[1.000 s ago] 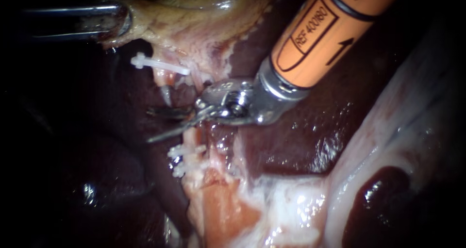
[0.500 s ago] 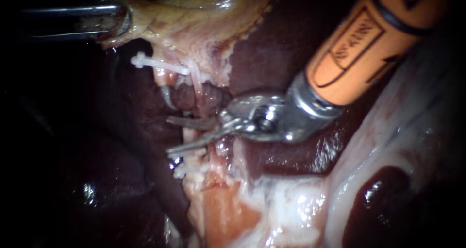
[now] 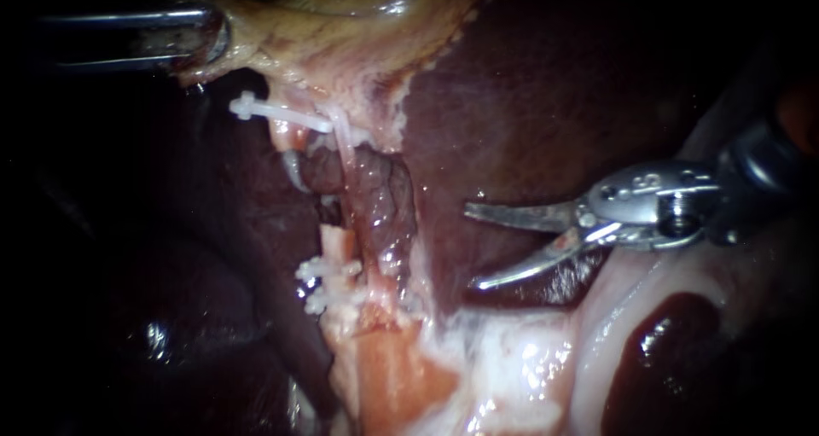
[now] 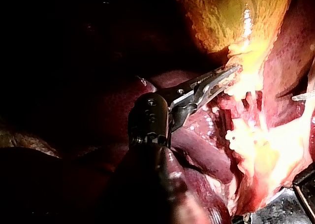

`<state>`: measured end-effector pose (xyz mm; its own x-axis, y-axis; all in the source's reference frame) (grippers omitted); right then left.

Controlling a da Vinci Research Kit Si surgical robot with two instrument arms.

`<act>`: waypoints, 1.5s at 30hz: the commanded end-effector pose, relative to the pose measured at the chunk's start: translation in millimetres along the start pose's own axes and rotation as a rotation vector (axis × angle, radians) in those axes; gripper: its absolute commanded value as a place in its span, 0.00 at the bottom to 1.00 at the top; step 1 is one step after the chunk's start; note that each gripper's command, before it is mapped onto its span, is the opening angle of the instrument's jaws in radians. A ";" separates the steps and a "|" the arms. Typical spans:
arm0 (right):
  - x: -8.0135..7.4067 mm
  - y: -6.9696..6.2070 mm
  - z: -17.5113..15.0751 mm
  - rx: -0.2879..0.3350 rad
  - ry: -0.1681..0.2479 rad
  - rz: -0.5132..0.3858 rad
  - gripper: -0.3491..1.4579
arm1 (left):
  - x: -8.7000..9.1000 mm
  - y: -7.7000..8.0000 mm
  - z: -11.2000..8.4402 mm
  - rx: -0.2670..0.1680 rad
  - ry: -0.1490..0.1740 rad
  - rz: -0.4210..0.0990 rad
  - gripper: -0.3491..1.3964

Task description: Go back from the cut left tube

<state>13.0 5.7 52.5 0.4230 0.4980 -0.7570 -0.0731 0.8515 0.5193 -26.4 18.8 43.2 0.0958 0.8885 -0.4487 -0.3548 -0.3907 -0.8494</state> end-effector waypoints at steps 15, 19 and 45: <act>-1.6 0.1 -4.0 0.020 -0.075 -0.019 0.97 | -0.8 -0.2 0.8 0.006 0.004 0.004 0.00; -1.5 0.4 -5.0 -0.023 -0.125 -0.023 0.96 | -1.1 -0.3 1.1 0.008 0.005 0.006 0.00; -1.2 1.0 -6.5 -0.127 -0.199 -0.036 0.98 | -5.5 -2.8 6.9 0.002 -0.018 0.034 0.00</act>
<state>6.5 7.1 51.3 0.5961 0.4355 -0.6745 -0.1624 0.8882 0.4299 -32.7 16.7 50.5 0.0652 0.8777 -0.4747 -0.3581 -0.4235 -0.8321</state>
